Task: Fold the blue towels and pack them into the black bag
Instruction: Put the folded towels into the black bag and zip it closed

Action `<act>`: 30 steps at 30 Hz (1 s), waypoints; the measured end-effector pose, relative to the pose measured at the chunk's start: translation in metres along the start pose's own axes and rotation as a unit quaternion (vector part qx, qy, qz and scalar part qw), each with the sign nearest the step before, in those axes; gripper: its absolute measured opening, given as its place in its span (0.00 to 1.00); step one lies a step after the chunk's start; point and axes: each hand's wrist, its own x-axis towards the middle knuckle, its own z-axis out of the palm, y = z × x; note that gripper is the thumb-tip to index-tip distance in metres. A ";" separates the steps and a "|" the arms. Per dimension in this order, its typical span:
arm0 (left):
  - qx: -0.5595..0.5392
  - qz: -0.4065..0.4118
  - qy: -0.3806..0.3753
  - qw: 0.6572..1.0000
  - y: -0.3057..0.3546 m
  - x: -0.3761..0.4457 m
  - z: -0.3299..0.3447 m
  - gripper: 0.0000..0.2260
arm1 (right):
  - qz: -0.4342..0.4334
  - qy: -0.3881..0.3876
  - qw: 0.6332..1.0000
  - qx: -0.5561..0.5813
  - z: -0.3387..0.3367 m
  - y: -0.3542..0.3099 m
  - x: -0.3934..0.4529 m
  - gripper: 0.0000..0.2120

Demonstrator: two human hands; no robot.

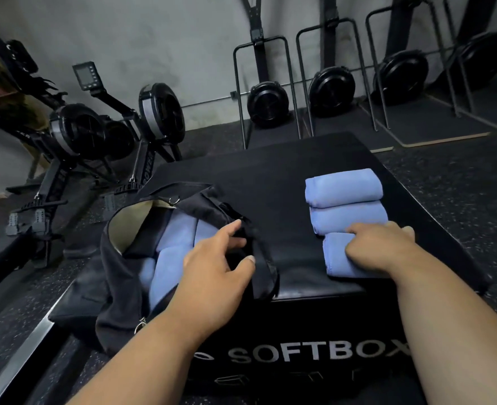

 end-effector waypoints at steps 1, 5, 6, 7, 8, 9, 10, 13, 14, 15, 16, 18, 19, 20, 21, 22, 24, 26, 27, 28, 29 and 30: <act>0.001 0.000 -0.003 1.000 0.001 0.001 0.003 0.31 | -0.006 -0.007 1.000 -0.007 0.000 0.002 0.000 0.20; 0.009 -0.003 -0.003 1.000 0.001 0.004 0.008 0.30 | -0.022 -0.002 1.000 0.003 -0.004 0.003 -0.002 0.11; 0.008 -0.004 -0.002 1.000 0.001 0.005 0.008 0.29 | -0.024 0.002 1.000 0.012 -0.005 0.003 -0.003 0.09; 0.009 -0.006 -0.001 1.000 0.001 0.005 0.008 0.29 | -0.027 0.007 0.999 0.021 -0.007 0.003 -0.004 0.08; 0.010 -0.007 -0.001 1.000 0.001 0.005 0.009 0.29 | -0.031 0.009 0.999 0.035 -0.008 0.002 -0.004 0.07; 0.011 -0.010 -0.001 1.000 0.002 0.005 0.010 0.29 | -0.035 0.003 0.998 0.057 -0.009 0.001 -0.005 0.07; 0.009 -0.010 -0.002 1.000 0.002 0.005 0.010 0.29 | -0.039 -0.008 0.995 0.095 -0.009 0.000 -0.006 0.07; 0.001 -0.018 0.000 1.000 0.002 0.003 0.012 0.29 | -0.078 -0.033 0.953 0.290 -0.007 -0.007 -0.008 0.07; -0.007 -0.023 0.007 1.000 0.001 0.002 0.013 0.30 | -0.095 -0.031 0.934 0.342 -0.006 -0.012 -0.009 0.06; -0.020 -0.029 0.015 0.999 0.001 0.001 0.012 0.32 | -0.113 -0.027 0.915 0.385 -0.006 -0.017 -0.011 0.05; -0.042 -0.033 0.024 0.998 0.002 0.001 0.011 0.35 | -0.133 -0.025 0.894 0.427 -0.007 -0.022 -0.013 0.08; -0.111 -0.044 0.033 0.992 0.006 -0.001 0.008 0.39 | -0.186 -0.029 0.845 0.501 -0.007 -0.040 -0.022 0.12; -0.148 -0.051 0.038 0.987 0.010 -0.001 0.006 0.40 | -0.210 -0.034 0.821 0.529 -0.008 -0.051 -0.028 0.13; -0.178 -0.058 0.047 0.981 0.013 -0.001 0.003 0.40 | -0.229 -0.041 0.799 0.554 -0.008 -0.063 -0.033 0.12; -0.198 -0.064 0.054 0.977 0.016 -0.001 -0.001 0.39 | -0.247 -0.047 0.779 0.574 -0.006 -0.075 -0.039 0.13; -0.215 -0.068 0.059 0.973 0.018 -0.001 -0.005 0.39 | -0.266 -0.053 0.761 0.590 -0.004 -0.086 -0.043 0.13; -0.244 -0.075 0.072 0.964 0.020 -0.001 -0.014 0.37 | -0.297 -0.060 0.743 0.597 0.000 -0.107 -0.051 0.13; -0.274 -0.090 0.091 0.953 0.018 -0.003 -0.024 0.35 | -0.318 -0.055 0.749 0.578 0.004 -0.122 -0.057 0.11; -0.282 -0.095 0.101 0.949 0.016 -0.004 -0.030 0.35 | -0.325 -0.056 0.753 0.570 0.005 -0.129 -0.059 0.10; -0.287 -0.102 0.113 0.946 0.013 -0.005 -0.035 0.35 | -0.330 -0.066 0.752 0.567 0.006 -0.135 -0.061 0.10; -0.289 -0.111 0.125 0.943 0.009 -0.006 -0.040 0.36 | -0.335 -0.081 0.749 0.565 0.007 -0.141 -0.063 0.11; -0.289 -0.121 0.133 0.940 0.005 -0.007 -0.045 0.36 | -0.340 -0.099 0.747 0.563 0.008 -0.147 -0.065 0.12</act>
